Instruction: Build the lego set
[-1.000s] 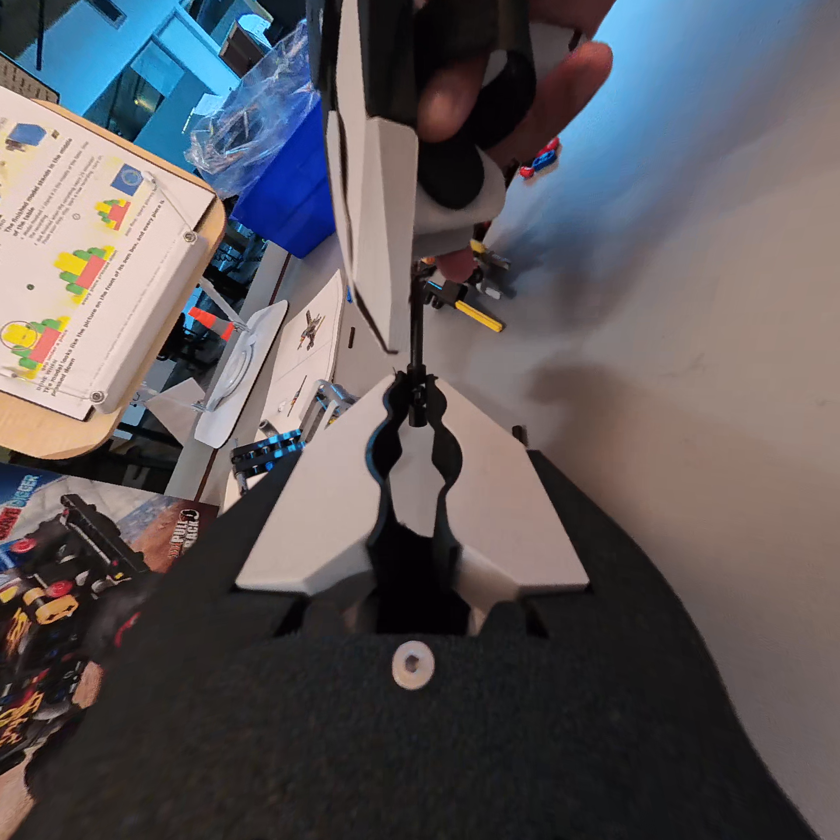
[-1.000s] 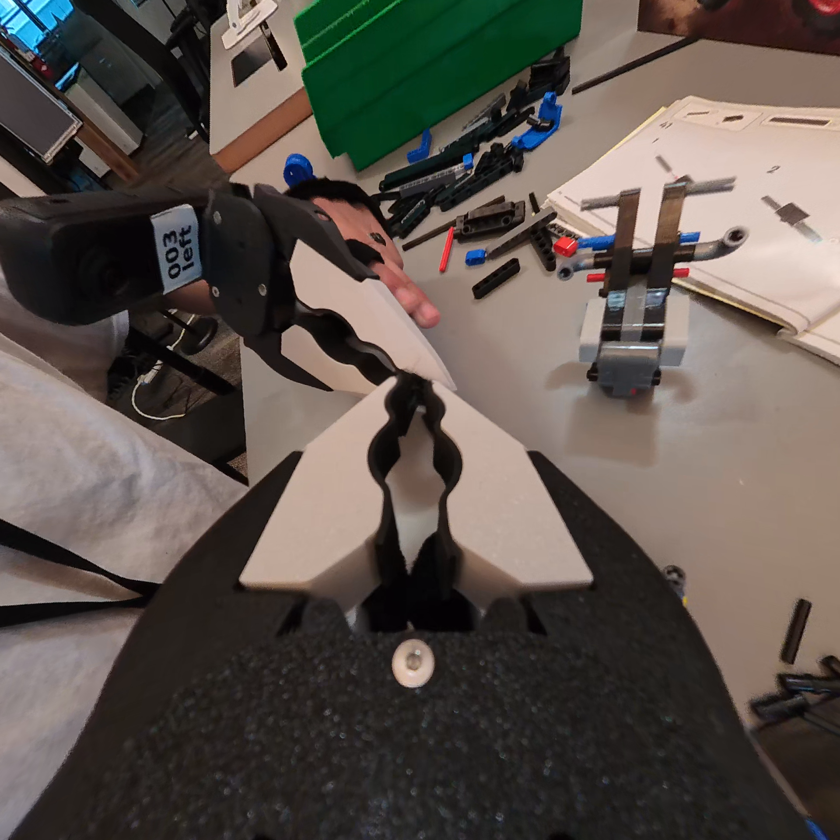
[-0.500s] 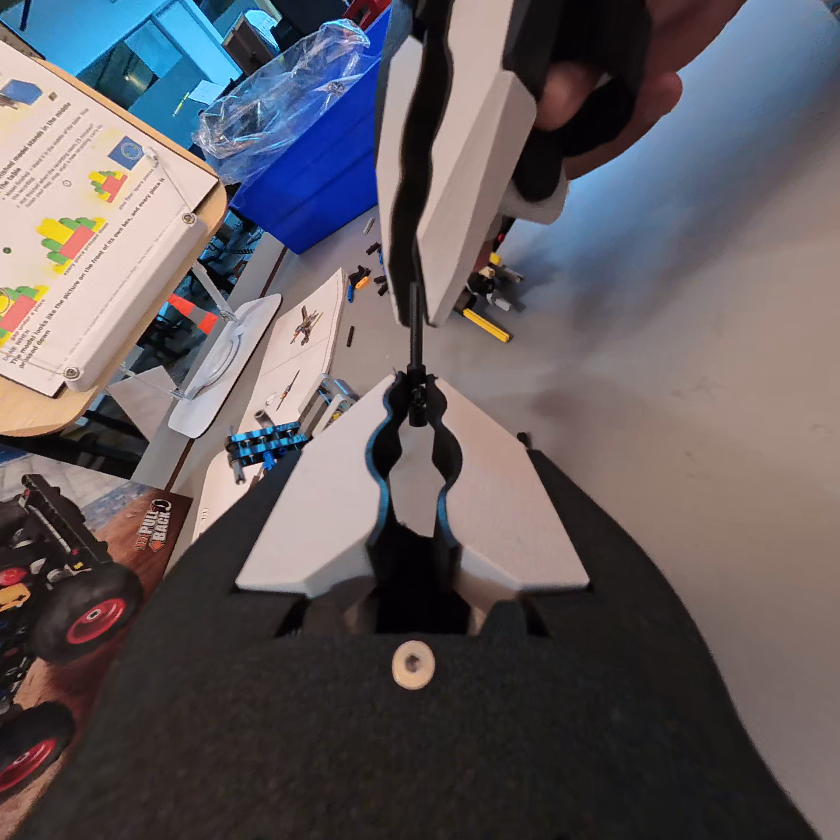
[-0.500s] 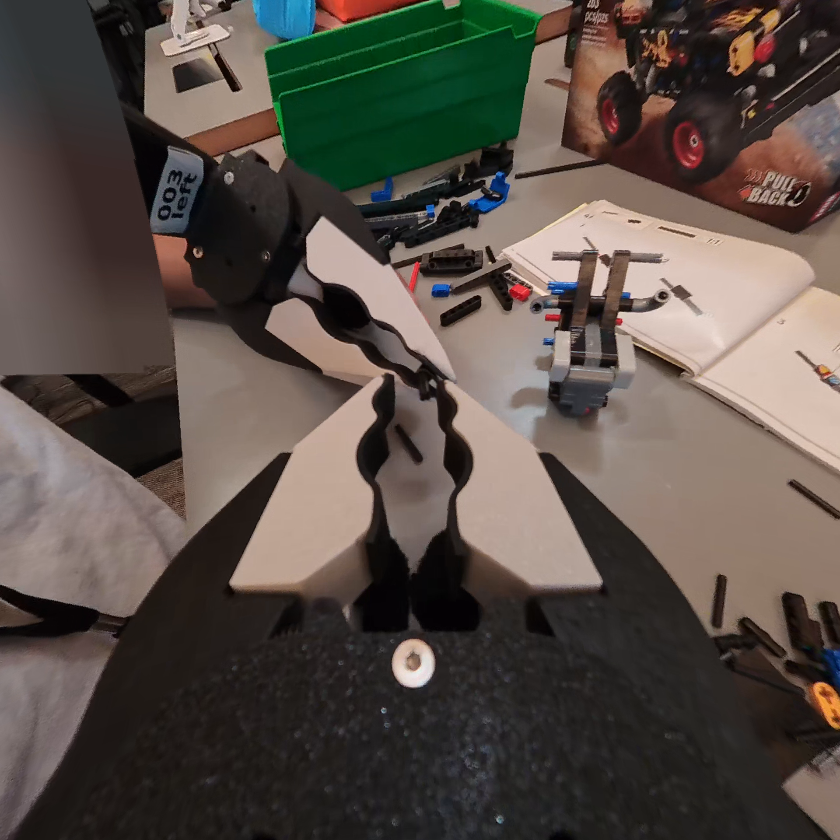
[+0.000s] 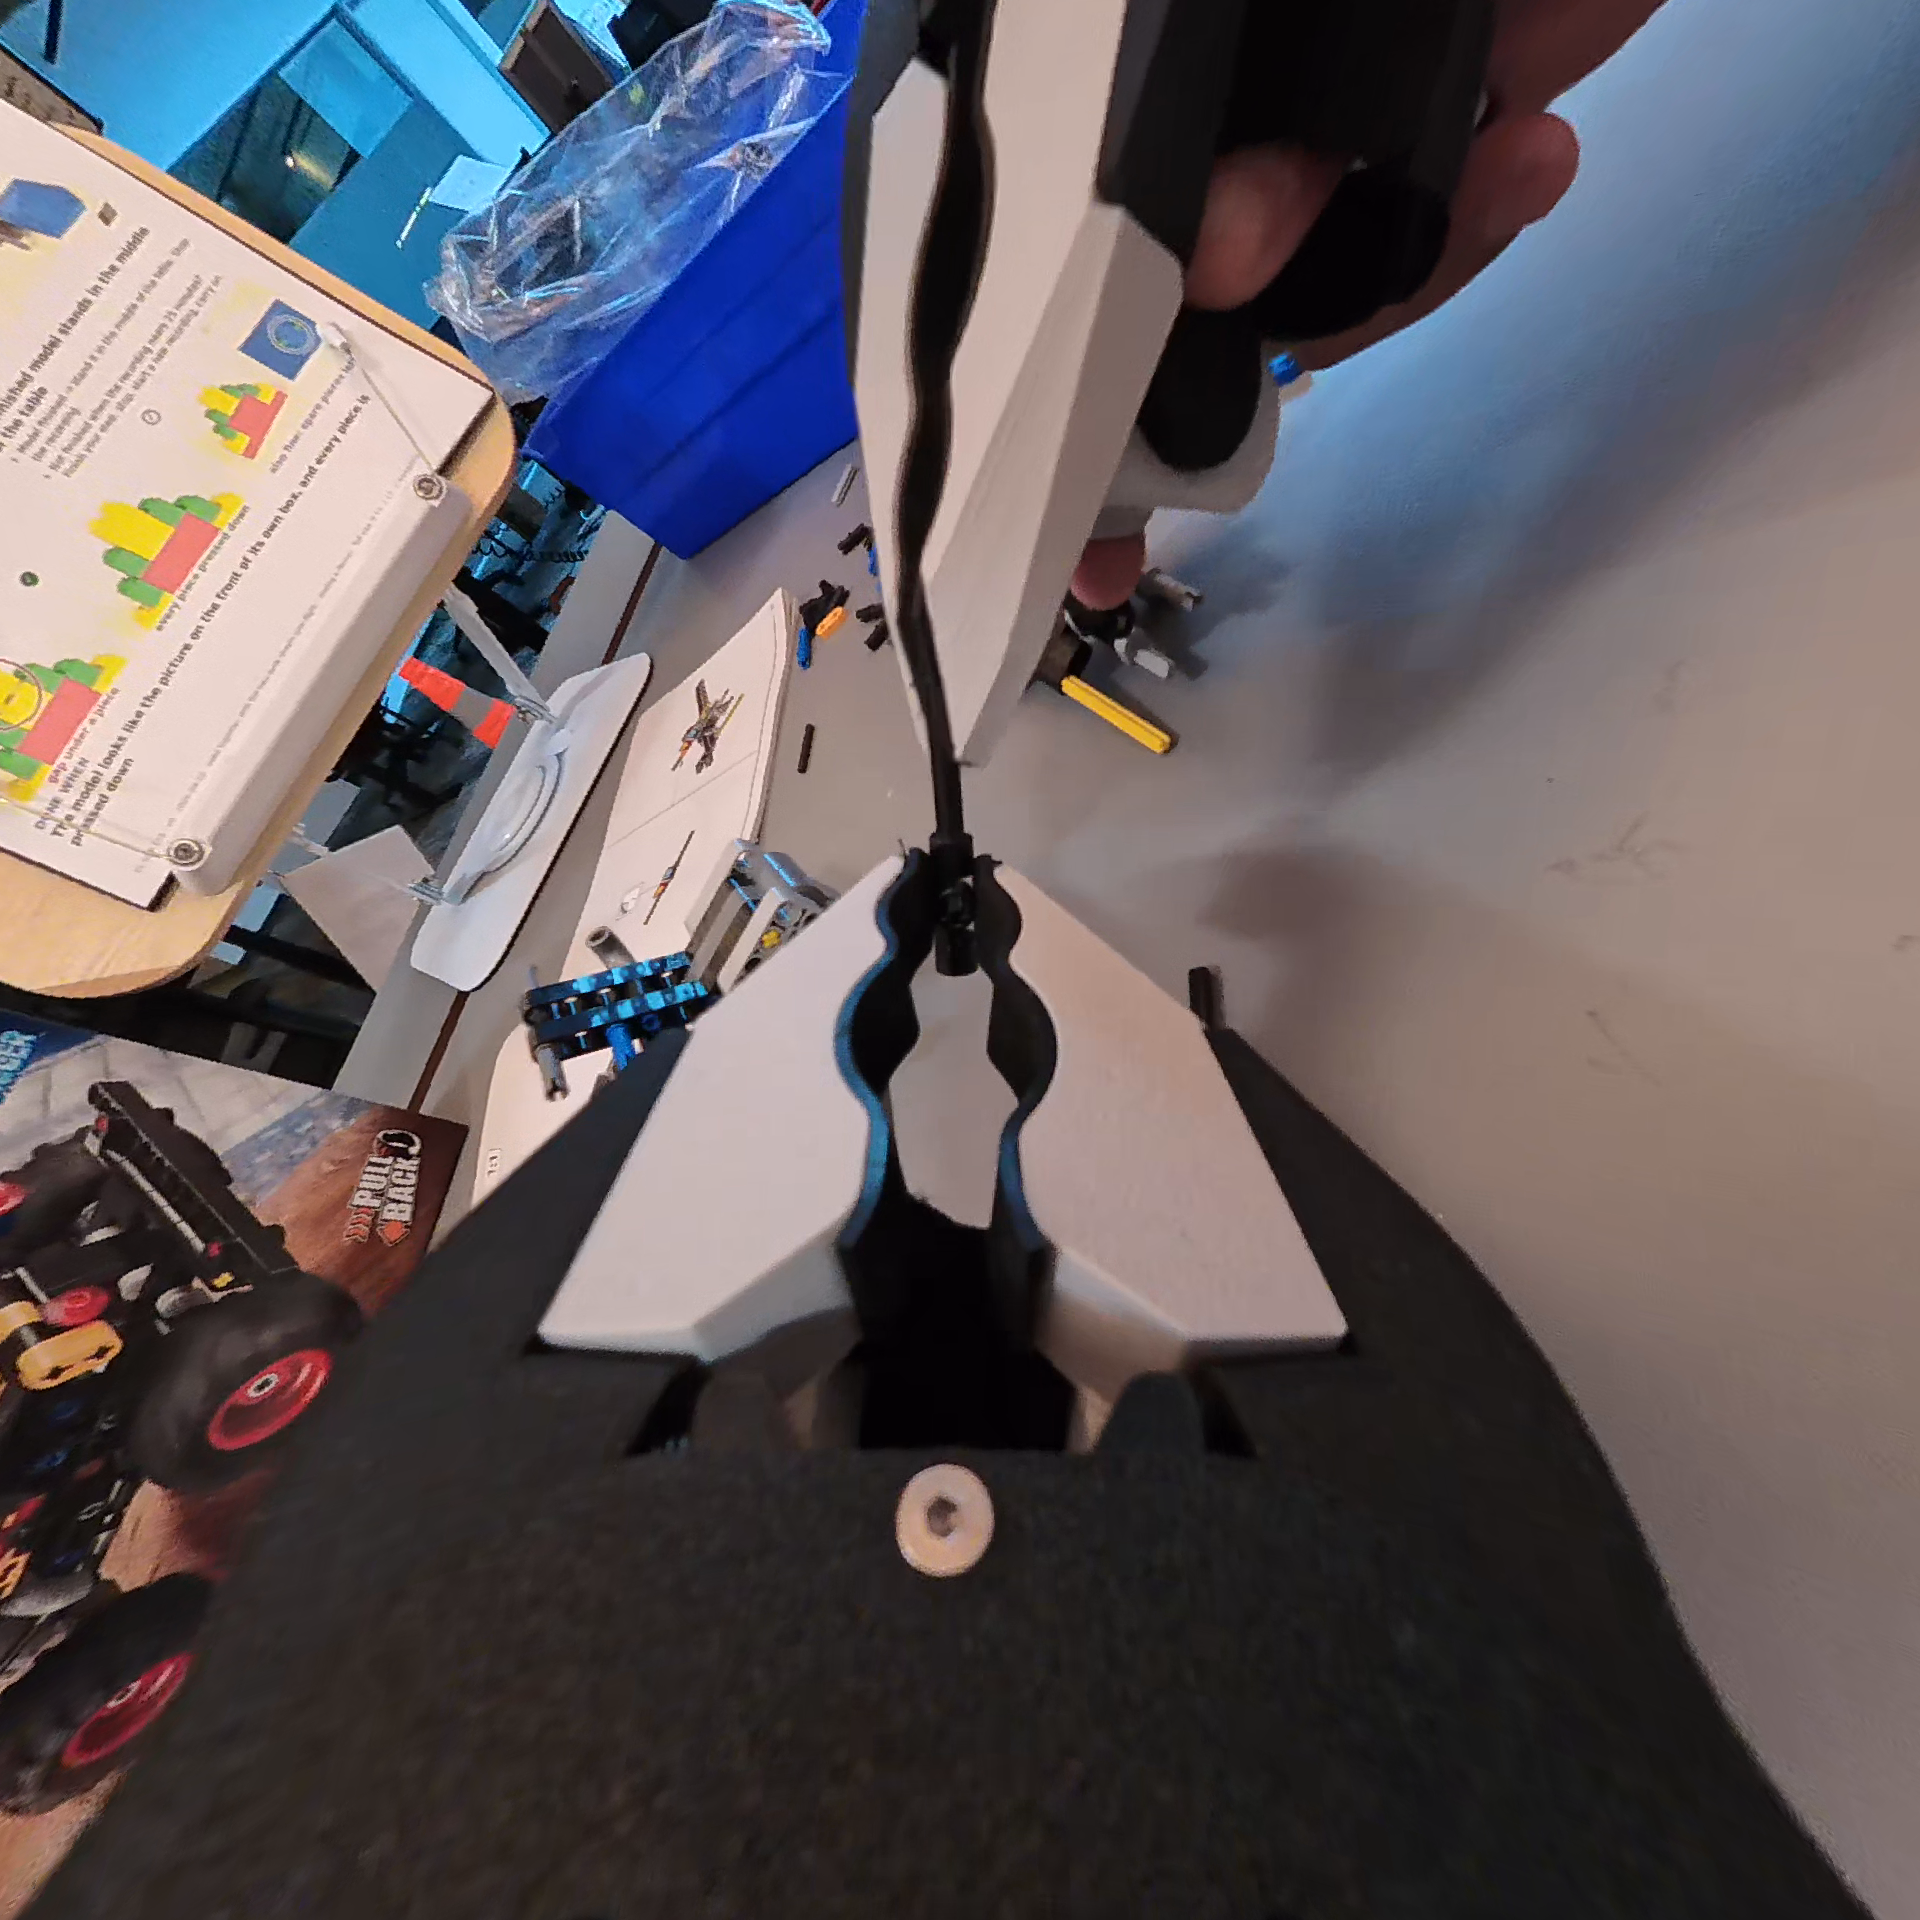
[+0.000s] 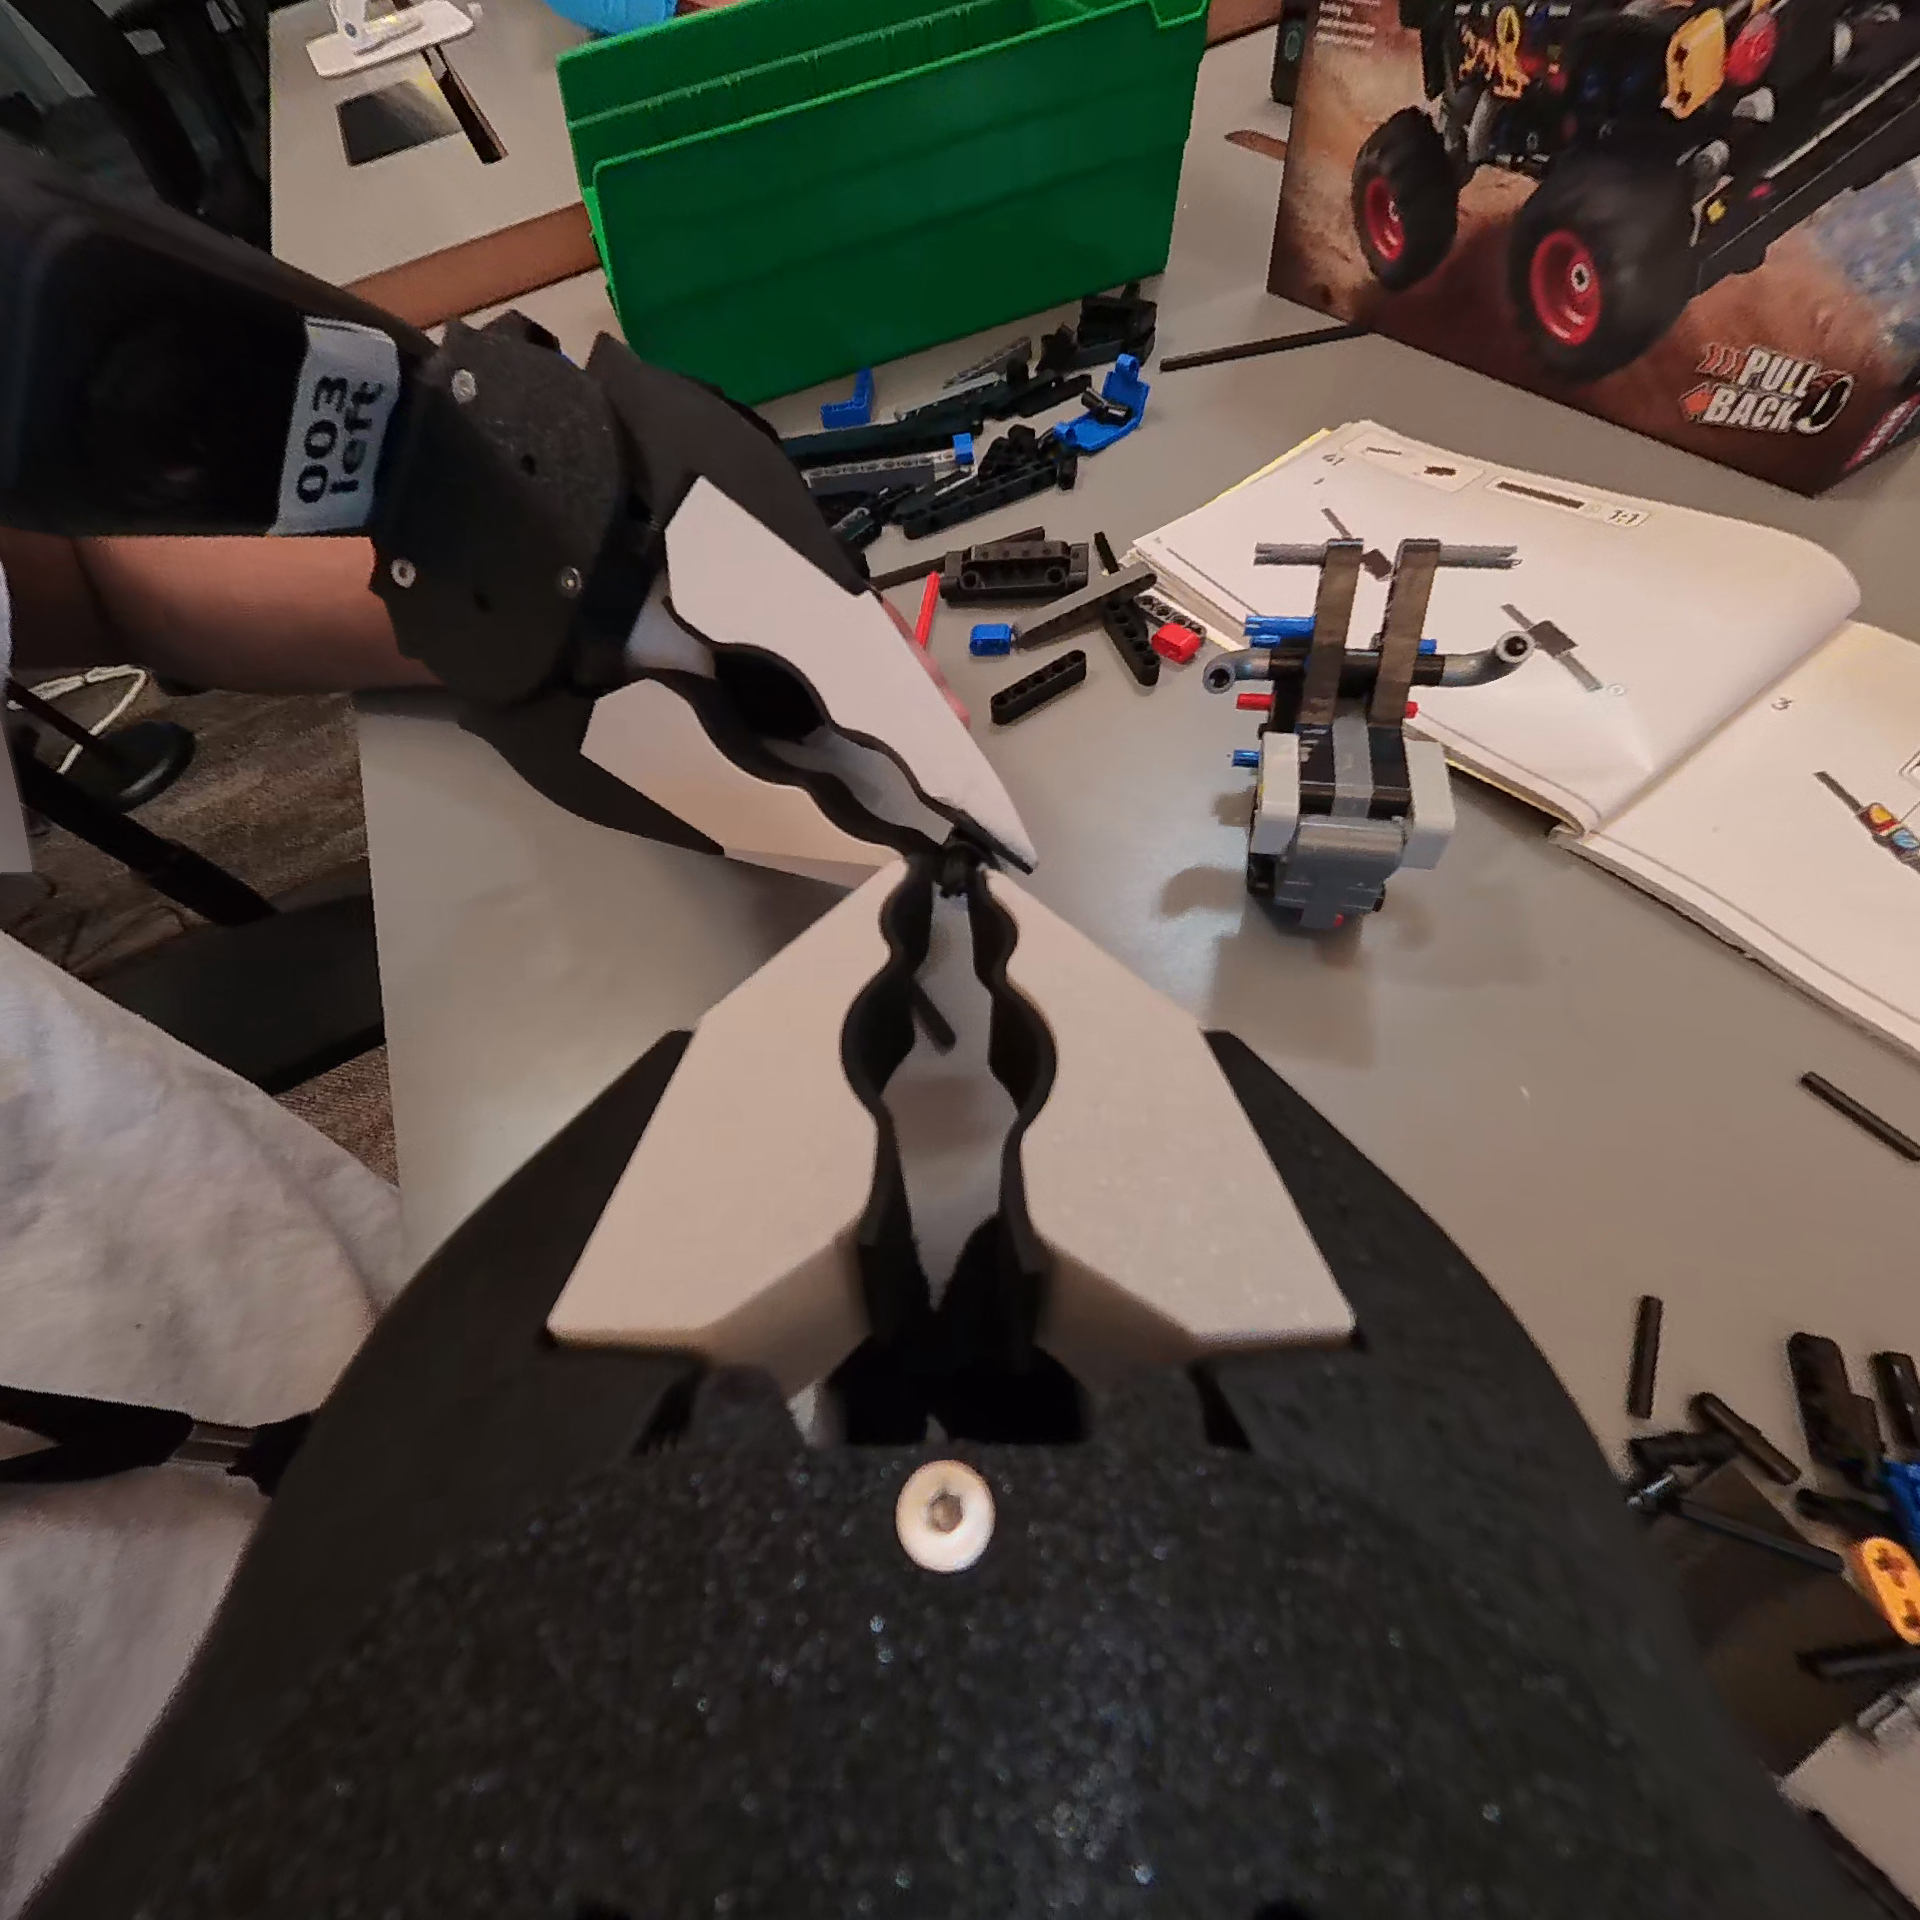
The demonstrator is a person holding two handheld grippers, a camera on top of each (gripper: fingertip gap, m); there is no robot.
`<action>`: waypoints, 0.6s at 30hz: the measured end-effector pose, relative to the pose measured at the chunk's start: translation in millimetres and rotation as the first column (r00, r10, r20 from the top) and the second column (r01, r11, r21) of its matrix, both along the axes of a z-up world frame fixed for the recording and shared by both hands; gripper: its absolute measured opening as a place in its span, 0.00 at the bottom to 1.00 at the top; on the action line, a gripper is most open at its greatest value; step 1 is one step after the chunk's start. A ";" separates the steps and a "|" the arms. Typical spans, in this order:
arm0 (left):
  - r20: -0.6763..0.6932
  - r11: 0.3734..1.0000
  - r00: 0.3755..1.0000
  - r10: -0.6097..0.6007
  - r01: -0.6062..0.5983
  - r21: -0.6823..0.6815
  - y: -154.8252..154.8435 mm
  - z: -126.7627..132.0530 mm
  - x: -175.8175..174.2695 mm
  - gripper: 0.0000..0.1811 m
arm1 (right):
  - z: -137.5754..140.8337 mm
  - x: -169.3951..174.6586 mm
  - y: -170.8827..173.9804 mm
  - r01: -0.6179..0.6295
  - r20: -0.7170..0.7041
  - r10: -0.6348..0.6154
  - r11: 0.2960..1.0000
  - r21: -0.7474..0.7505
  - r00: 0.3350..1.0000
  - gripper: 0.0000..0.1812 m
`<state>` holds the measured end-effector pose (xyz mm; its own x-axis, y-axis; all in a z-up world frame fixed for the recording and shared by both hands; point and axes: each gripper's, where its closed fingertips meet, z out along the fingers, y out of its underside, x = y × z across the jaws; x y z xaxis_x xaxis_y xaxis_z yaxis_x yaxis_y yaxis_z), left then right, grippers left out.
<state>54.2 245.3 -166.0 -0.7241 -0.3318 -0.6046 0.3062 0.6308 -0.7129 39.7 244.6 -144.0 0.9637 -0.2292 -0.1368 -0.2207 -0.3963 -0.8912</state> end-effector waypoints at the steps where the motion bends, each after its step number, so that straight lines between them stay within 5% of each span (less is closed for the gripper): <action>1: -0.004 1.000 1.000 0.001 -0.001 -0.002 0.3 -0.1 0.3 0.03 | 0.7 0.8 -0.3 0.003 0.000 -0.003 1.000 0.003 1.000 0.03; 12: -0.021 0.999 0.999 0.042 -0.042 0.008 8.1 -3.5 8.3 0.03 | -4.4 8.0 -13.3 0.047 0.029 -0.045 0.997 -0.062 0.999 0.07; 18: -0.055 0.996 0.995 0.086 -0.087 -0.003 17.4 -5.8 17.2 0.03 | -26.3 -19.7 -97.7 0.146 0.062 -0.134 0.954 -0.264 0.989 0.10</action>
